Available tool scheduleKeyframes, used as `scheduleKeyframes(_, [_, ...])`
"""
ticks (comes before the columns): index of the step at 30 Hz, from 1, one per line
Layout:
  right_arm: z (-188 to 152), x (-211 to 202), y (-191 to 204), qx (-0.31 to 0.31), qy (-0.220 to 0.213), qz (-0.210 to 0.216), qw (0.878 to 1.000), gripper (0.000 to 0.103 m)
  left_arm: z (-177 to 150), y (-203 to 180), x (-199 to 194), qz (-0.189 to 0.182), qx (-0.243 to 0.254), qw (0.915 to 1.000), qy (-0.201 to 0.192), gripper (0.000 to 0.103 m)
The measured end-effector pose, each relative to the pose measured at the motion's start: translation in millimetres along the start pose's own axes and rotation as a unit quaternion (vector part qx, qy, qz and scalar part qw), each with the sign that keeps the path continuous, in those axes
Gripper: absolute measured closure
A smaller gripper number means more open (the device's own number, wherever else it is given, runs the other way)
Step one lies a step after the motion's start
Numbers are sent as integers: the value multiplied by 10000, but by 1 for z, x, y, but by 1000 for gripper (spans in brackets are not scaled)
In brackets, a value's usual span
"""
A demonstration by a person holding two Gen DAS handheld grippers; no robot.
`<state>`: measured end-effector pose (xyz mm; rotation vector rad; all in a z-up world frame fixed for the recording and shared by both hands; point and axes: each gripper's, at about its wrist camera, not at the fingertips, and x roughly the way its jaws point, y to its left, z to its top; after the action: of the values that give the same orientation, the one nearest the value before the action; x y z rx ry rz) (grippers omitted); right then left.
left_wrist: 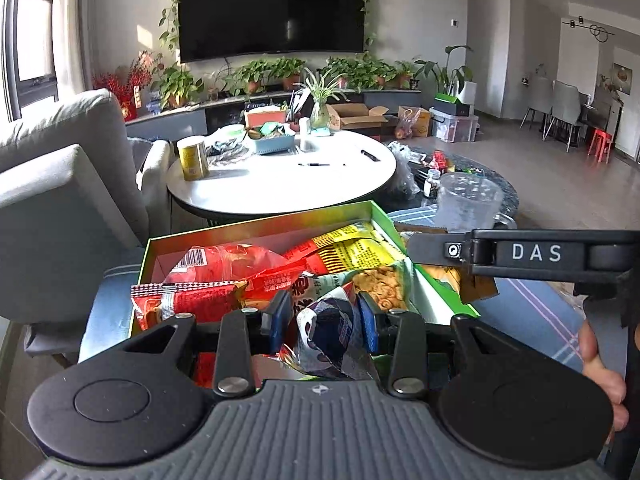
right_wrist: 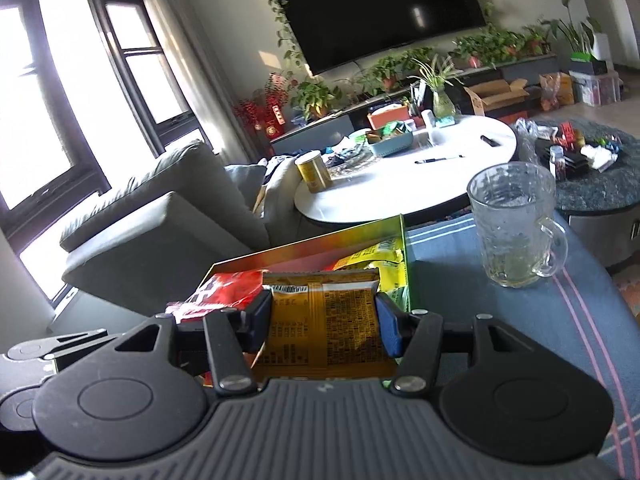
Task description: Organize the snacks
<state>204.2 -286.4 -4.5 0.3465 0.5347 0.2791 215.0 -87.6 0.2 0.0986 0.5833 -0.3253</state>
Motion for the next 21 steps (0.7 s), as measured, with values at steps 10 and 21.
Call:
scheduleKeyframes(10, [-1,32,-8,144,118,86,9998,39,0,-2,37,-73,105,9998,134,69])
scheduleKeyframes(21, [-7,45,-12,231,308,110,9992,39,-6,-1,47,85,220,9996,177,68])
